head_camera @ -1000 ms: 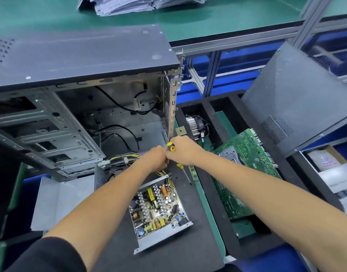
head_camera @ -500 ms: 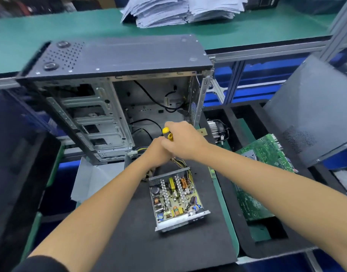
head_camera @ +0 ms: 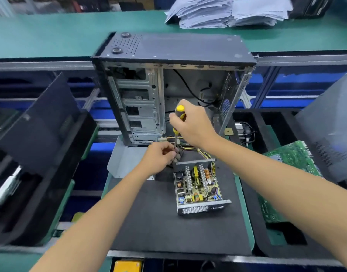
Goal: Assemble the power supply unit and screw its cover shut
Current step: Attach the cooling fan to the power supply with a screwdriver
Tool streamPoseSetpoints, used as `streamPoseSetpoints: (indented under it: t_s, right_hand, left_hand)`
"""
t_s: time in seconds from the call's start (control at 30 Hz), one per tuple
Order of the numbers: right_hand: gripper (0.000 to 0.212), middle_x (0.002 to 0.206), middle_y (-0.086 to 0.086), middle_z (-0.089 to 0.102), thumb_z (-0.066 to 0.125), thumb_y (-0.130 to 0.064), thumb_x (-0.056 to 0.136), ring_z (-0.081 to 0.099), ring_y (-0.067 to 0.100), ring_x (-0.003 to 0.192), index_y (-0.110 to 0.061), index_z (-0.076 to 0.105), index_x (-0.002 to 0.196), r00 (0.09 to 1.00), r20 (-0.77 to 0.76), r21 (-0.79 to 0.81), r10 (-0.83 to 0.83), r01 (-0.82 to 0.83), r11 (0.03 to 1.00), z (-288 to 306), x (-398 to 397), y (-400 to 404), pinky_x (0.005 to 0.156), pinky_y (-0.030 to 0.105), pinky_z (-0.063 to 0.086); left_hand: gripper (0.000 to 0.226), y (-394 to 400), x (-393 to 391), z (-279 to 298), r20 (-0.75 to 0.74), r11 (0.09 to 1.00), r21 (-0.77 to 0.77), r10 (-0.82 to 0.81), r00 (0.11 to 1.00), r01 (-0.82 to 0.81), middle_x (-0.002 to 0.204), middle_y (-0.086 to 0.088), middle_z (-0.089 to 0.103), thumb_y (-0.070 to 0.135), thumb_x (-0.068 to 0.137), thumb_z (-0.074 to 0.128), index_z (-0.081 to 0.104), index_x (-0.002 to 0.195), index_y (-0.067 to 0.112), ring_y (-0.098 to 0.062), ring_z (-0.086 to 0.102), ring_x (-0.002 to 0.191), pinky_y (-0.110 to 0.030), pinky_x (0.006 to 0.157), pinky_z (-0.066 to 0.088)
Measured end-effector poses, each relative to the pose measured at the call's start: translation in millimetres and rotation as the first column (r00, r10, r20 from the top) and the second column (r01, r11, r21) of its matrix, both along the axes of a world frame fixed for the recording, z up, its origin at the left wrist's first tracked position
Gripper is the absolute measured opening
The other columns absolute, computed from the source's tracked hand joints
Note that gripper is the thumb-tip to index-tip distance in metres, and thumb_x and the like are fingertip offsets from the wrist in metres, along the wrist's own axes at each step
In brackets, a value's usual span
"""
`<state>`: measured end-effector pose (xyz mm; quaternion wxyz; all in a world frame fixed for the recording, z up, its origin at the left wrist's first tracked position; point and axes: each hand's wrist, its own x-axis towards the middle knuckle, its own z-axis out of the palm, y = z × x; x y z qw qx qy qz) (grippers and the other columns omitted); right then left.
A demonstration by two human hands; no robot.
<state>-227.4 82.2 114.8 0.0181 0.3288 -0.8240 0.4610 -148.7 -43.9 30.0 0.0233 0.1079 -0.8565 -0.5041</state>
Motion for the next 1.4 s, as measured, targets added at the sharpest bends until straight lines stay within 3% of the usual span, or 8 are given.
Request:
streamPoseSetpoints:
  t_s: [0.07,0.2,0.33,0.57,0.77,0.97,1.13,1.4]
  right_hand:
    - [0.025,0.059,0.008,0.055,0.055,-0.023,0.091,0.058,0.027,0.058,-0.012,0.042,0.073,1.0,0.03,0.011,0.001,-0.002,1.0,-2,2,-1,0.052,0.034,0.037]
    - [0.025,0.059,0.004,0.055,0.056,-0.025,0.09,0.039,0.014,0.05,-0.007,0.047,0.076,0.999,0.047,0.071,0.023,-0.026,0.997,-10,6,-1,0.047,0.023,0.031]
    - [0.025,0.063,0.005,0.055,0.056,-0.025,0.091,0.04,0.014,0.052,-0.005,0.048,0.079,0.992,0.096,0.117,0.083,-0.094,0.989,-18,12,-1,0.048,0.021,0.032]
    - [0.024,0.064,-0.001,0.054,0.057,-0.027,0.091,0.042,0.013,0.053,-0.017,0.045,0.073,0.992,0.084,0.153,0.097,-0.109,0.982,-20,19,-7,0.052,0.028,0.038]
    - [0.023,0.069,0.009,0.062,0.057,-0.027,0.092,0.057,0.03,0.062,-0.014,0.046,0.076,0.987,0.101,0.163,0.121,-0.137,0.977,-22,25,-11,0.056,0.038,0.046]
    - [0.027,0.064,-0.002,0.053,0.056,-0.028,0.092,0.04,0.013,0.053,-0.023,0.04,0.071,0.983,0.103,0.205,0.153,-0.171,0.964,-27,31,-12,0.052,0.028,0.035]
    - [0.025,0.065,-0.002,0.054,0.056,-0.031,0.094,0.04,0.013,0.054,-0.02,0.042,0.075,0.98,0.112,0.225,0.166,-0.188,0.956,-28,33,-11,0.052,0.028,0.034]
    - [0.025,0.065,-0.002,0.055,0.057,-0.033,0.093,0.041,0.011,0.052,-0.015,0.047,0.079,0.977,0.115,0.218,0.179,-0.2,0.955,-33,34,-9,0.051,0.027,0.035]
  left_hand:
    - [0.01,1,6,-5,0.01,0.999,0.045,0.015,1.0,-0.015,0.07,-0.003,0.065,-0.002,0.088,0.061,0.068,0.091,0.005,0.002,0.057,0.056,-0.01,0.059,0.046]
    - [0.016,4,15,-13,0.02,0.989,0.14,0.054,0.998,-0.057,0.067,-0.002,0.064,-0.003,0.086,0.064,0.065,0.083,0.013,0.001,0.056,0.055,-0.014,0.062,0.048]
    - [0.015,2,20,-19,0.042,0.985,0.153,0.071,0.997,-0.076,0.069,-0.001,0.064,0.003,0.084,0.069,0.064,0.079,0.015,-0.009,0.058,0.062,-0.018,0.065,0.05]
    - [0.007,-8,25,-29,0.063,0.997,-0.055,0.061,0.996,-0.058,0.075,0.0,0.064,0.012,0.082,0.073,0.066,0.082,0.012,-0.006,0.052,0.064,-0.011,0.061,0.043]
    - [0.006,-12,29,-31,0.062,0.996,-0.086,0.024,0.998,-0.019,0.072,0.005,0.063,0.015,0.082,0.072,0.068,0.084,0.01,-0.005,0.052,0.063,-0.015,0.062,0.043]
    - [0.008,-13,33,-32,0.081,0.987,-0.158,-0.021,0.996,0.034,0.072,0.007,0.062,0.015,0.084,0.07,0.064,0.08,0.018,-0.007,0.054,0.065,-0.017,0.063,0.044]
    - [0.005,-14,35,-32,0.1,0.97,-0.231,-0.052,0.994,0.074,0.074,0.004,0.063,0.015,0.084,0.068,0.064,0.082,0.016,-0.017,0.06,0.072,-0.029,0.069,0.049]
    - [0.005,-15,36,-34,0.123,0.944,-0.303,-0.092,0.988,0.126,0.076,0.001,0.064,0.017,0.087,0.066,0.062,0.083,0.016,-0.016,0.058,0.071,-0.028,0.067,0.048]
